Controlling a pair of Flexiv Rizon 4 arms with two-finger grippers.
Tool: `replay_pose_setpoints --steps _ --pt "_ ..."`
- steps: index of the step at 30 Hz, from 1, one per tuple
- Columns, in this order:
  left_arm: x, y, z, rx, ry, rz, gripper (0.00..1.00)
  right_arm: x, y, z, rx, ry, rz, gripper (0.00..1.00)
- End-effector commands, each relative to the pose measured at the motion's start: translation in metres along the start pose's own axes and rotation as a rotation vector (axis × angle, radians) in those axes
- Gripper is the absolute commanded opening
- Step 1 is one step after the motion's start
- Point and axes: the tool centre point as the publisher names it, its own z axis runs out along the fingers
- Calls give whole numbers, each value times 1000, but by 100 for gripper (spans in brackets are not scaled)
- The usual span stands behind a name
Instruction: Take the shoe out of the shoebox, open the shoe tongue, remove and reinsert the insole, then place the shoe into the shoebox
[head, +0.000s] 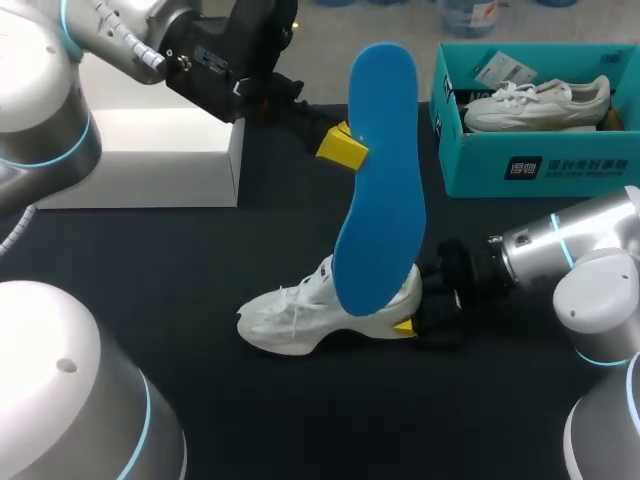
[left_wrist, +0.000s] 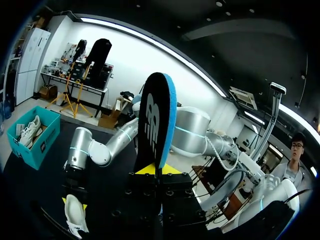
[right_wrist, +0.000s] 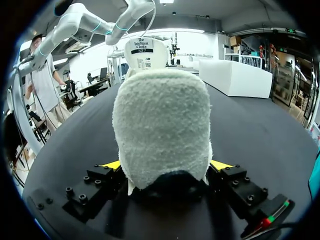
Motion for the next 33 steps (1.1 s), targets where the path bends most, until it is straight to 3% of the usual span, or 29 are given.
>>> replay_pose_setpoints --steps 1,10,17,24,33 --pt "-1 0 0 -2 0 0 0 2 10 -6 117 7 51 100" --pt "-1 0 0 -2 0 0 0 7 13 -17 268 34 135 100" --pt "-1 0 0 -2 0 0 0 14 30 -35 437 12 154 100" --pt "-1 0 0 -2 0 0 0 19 42 -48 546 -3 160 100" --pt "-1 0 0 -2 0 0 0 19 60 -54 818 -10 158 100"
